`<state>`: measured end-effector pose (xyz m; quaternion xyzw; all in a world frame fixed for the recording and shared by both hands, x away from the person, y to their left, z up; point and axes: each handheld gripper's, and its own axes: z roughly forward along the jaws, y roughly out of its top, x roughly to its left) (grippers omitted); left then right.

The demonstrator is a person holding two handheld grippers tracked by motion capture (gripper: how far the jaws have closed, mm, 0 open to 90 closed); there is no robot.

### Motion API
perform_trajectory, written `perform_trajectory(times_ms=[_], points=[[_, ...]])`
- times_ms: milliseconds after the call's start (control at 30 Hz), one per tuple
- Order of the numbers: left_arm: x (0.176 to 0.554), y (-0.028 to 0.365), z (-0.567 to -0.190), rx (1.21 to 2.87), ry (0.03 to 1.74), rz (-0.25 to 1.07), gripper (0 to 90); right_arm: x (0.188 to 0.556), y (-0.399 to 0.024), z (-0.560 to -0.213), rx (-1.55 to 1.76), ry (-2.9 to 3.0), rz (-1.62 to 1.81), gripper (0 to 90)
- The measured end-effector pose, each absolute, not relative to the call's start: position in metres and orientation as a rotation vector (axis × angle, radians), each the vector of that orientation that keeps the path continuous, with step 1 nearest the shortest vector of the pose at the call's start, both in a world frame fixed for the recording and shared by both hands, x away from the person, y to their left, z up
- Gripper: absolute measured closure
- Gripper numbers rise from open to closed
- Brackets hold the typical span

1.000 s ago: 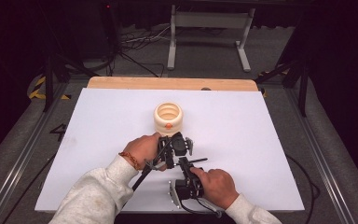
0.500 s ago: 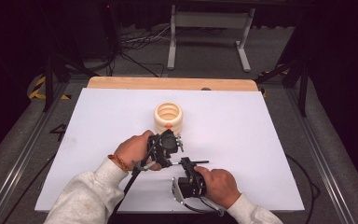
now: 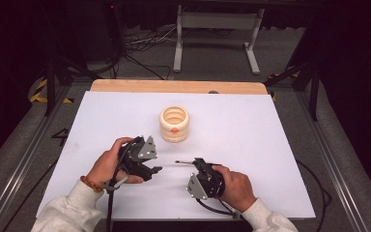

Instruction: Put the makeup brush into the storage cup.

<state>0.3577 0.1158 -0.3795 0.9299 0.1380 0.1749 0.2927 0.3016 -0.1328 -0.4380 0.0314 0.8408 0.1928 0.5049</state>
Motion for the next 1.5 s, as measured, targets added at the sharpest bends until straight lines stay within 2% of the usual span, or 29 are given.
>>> perform_trajectory(times_ms=[167, 300, 367, 400, 600, 1033, 1500], points=[[0.347, 0.14, -0.39, 2.367, 0.421, 0.561, 10.4, 0.306, -0.141, -0.43, 0.161, 2.06, 0.572, 84.1], [0.338, 0.163, -0.397, 2.262, 0.471, 0.623, 8.0, 0.31, -0.149, -0.422, 0.226, 2.069, 0.654, 84.2], [0.334, 0.174, -0.401, 2.207, 0.501, 0.608, 7.0, 0.31, -0.15, -0.421, 0.236, 2.068, 0.669, 84.2], [0.329, 0.186, -0.406, 2.162, 0.512, 0.655, 5.8, 0.313, -0.154, -0.417, 0.281, 2.076, 0.733, 84.1], [0.314, 0.211, -0.423, 2.021, 0.543, 0.665, 5.6, 0.325, -0.167, -0.407, 0.405, 2.116, 0.94, 84.2], [0.308, 0.237, -0.442, 1.912, 0.659, 0.684, 6.1, 0.354, -0.189, -0.392, 0.606, 2.13, 1.36, 84.1], [0.301, 0.264, -0.448, 1.807, 0.754, 0.655, 5.4, 0.388, -0.173, -0.366, 0.666, 2.054, 1.599, 84.2]])
